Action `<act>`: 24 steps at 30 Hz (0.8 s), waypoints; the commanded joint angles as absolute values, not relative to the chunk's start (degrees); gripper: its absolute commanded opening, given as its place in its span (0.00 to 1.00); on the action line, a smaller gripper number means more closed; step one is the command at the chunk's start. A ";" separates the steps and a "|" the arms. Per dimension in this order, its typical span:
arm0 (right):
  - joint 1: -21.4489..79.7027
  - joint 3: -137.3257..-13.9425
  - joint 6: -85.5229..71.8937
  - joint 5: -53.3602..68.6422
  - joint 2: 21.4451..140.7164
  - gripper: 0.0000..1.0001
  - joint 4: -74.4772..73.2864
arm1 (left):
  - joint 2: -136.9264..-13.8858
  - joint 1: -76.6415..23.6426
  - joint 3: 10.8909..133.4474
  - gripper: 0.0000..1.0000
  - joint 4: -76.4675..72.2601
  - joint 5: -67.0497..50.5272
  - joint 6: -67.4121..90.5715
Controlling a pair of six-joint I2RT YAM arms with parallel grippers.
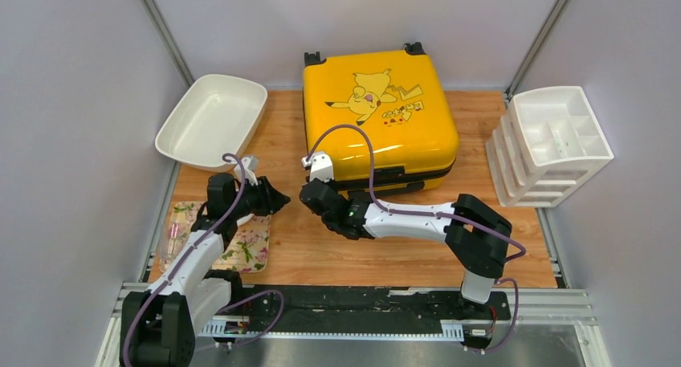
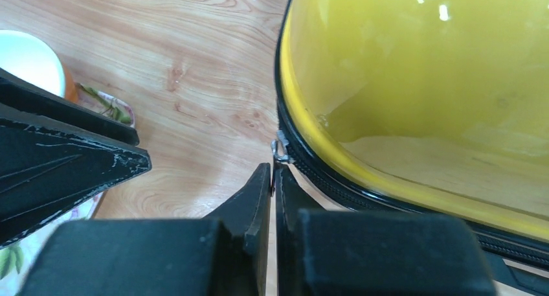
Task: Open, take out, and arrange the luggage
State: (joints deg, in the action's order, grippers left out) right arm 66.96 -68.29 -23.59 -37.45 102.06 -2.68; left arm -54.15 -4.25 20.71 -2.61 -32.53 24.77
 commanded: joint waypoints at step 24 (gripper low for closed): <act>44.43 -62.32 2.43 12.55 64.79 0.67 -21.96 | -52.73 -14.32 9.67 0.48 -30.57 -44.12 2.11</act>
State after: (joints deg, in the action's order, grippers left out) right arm 53.80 -61.06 -6.52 -0.62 67.05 -9.32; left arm -50.83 -12.34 10.37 -19.51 -43.03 11.11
